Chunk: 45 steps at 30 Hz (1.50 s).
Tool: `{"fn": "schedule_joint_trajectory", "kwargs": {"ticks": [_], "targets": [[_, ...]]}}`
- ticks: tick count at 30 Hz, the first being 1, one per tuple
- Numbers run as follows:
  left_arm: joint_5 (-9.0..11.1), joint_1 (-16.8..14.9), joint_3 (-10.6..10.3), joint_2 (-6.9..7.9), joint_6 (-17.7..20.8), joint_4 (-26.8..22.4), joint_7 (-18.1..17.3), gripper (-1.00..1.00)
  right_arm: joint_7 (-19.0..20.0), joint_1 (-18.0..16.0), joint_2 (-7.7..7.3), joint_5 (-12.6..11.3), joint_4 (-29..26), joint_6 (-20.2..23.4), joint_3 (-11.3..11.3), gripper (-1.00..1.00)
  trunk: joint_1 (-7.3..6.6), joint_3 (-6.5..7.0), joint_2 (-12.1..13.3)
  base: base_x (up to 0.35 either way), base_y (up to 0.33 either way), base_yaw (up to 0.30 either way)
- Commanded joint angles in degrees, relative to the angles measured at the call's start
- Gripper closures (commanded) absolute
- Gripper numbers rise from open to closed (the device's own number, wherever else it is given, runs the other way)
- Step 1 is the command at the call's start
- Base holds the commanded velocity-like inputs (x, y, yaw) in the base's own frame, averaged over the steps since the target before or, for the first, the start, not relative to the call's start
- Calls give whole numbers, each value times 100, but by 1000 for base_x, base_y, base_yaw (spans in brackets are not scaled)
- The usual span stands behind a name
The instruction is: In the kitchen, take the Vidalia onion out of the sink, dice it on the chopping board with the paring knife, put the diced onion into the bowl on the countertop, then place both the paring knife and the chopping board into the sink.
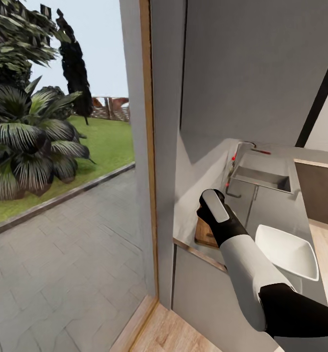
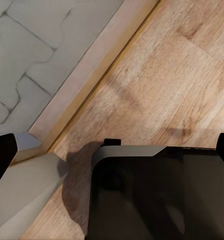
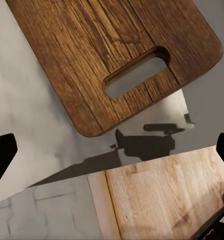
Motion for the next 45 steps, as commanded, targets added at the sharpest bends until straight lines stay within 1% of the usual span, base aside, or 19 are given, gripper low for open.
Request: {"fn": "schedule_joint_trajectory", "kwargs": {"ticks": [1,2,5,7,9,12,33,45], "targets": [[51,-1,-33,5,-13,-9,42,-100,-63,-4,0,-17,-4,58,4,-100,4,-12,-12,1,1,0],[50,-1,-33,5,-13,-9,42,-100,-85,-5,0,-14,-4,56,4,-100,4,-12,-12,0,0,0],[50,0,-33,5,-11,-4,42,-100,-324,-5,0,-8,-6,-22,4,-100,4,-12,-12,0,0,0],[51,-1,-33,5,-13,-5,42,-100,-783,-6,0,-23,-12,-334,4,-100,4,-12,-12,0,0,0],[48,-2,-33,5,-13,-7,42,-100,-935,-7,0,-28,-15,-405,5,-100,4,-12,-12,0,0,0],[51,-2,-33,5,-13,-10,42,-100,-1026,-6,0,-35,-19,-446,4,-100,4,-12,-12,0,0,0],[47,1,-33,-12,-13,68,42,-100,-1044,-2,0,-24,-20,-463,-5,-100,4,-18,-12,46,0,0],[47,0,-33,-13,-13,68,42,-100,-1044,-5,0,-31,-15,-456,-1,-100,4,-54,-12,45,-94,0]]}}
